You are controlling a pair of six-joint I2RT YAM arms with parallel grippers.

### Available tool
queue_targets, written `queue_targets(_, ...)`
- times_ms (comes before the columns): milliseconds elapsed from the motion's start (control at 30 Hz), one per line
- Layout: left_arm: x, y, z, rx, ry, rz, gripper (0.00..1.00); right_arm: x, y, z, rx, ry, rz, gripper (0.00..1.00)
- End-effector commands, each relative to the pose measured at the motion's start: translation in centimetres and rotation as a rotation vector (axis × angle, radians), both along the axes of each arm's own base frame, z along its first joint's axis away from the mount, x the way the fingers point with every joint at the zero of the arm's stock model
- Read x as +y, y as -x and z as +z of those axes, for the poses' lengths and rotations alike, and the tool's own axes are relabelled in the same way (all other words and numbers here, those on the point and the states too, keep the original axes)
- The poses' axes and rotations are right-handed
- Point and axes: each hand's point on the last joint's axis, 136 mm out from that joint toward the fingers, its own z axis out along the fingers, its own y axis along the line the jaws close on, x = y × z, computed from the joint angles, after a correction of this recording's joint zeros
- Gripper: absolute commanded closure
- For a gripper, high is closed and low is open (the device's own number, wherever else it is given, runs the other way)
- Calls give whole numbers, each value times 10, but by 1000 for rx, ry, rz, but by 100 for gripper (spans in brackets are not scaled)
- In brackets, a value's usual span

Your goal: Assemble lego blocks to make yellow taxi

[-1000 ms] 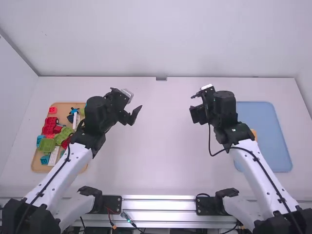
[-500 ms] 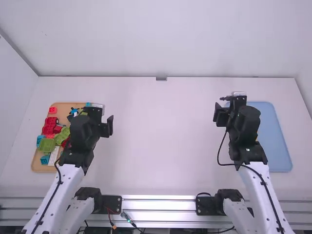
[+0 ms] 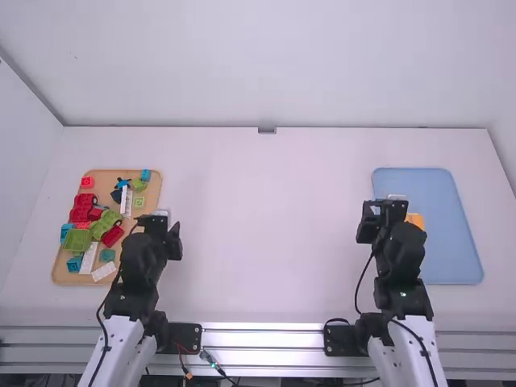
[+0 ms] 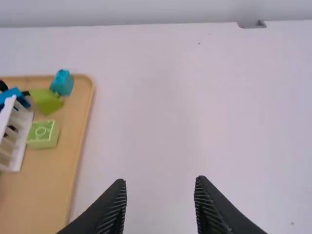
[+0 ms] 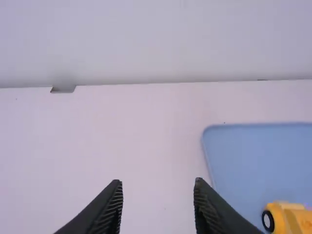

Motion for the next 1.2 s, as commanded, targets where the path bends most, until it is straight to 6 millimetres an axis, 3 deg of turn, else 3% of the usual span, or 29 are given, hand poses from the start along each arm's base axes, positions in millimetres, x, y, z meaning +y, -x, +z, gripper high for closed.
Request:
queue_targets(0,2,7,-14,1,2,12,71,1,8,-13,-2,-7,4,70)
queue_targets(167,2,15,-34,-2,2,12,79,1,18,-35,-2,-7,4,79)
queue_targets(500,2,11,4,-166,3,12,96,1,32,-78,-2,-7,4,96)
queue_targets(600,2,11,13,-206,3,12,100,1,32,-68,-44,-7,4,100)
queue_targets(1000,2,13,43,-339,4,11,100,1,33,-36,-187,-6,5,100)
queue_targets(1167,2,14,45,-348,4,11,100,1,34,-25,-233,-6,5,100)
